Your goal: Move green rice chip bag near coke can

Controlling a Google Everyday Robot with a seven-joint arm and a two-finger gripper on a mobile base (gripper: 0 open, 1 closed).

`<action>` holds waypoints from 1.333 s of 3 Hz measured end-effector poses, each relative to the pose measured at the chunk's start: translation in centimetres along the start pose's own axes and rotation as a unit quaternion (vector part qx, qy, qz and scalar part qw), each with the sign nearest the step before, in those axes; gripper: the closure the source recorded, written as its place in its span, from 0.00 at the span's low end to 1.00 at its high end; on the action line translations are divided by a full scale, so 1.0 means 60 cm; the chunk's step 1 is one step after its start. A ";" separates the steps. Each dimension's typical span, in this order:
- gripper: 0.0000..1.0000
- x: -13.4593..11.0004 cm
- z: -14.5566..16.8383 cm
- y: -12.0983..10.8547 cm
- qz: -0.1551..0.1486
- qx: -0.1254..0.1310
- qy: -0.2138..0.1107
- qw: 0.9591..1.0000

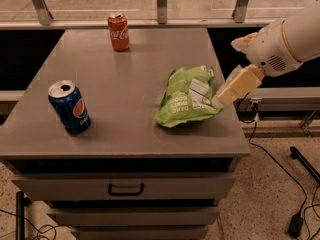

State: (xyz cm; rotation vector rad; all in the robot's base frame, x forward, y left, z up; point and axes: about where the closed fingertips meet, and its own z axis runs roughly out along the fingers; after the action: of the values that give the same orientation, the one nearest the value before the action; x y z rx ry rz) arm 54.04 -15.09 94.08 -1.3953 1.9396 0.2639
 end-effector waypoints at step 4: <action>0.00 0.030 0.100 0.048 -0.001 -0.041 0.003 0.999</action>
Offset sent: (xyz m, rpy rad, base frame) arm -0.0054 0.0117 -0.0352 0.0307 0.0609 0.0134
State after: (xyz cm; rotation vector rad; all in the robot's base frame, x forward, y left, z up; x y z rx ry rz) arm 53.80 -12.04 87.91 -1.4510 1.9528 0.3410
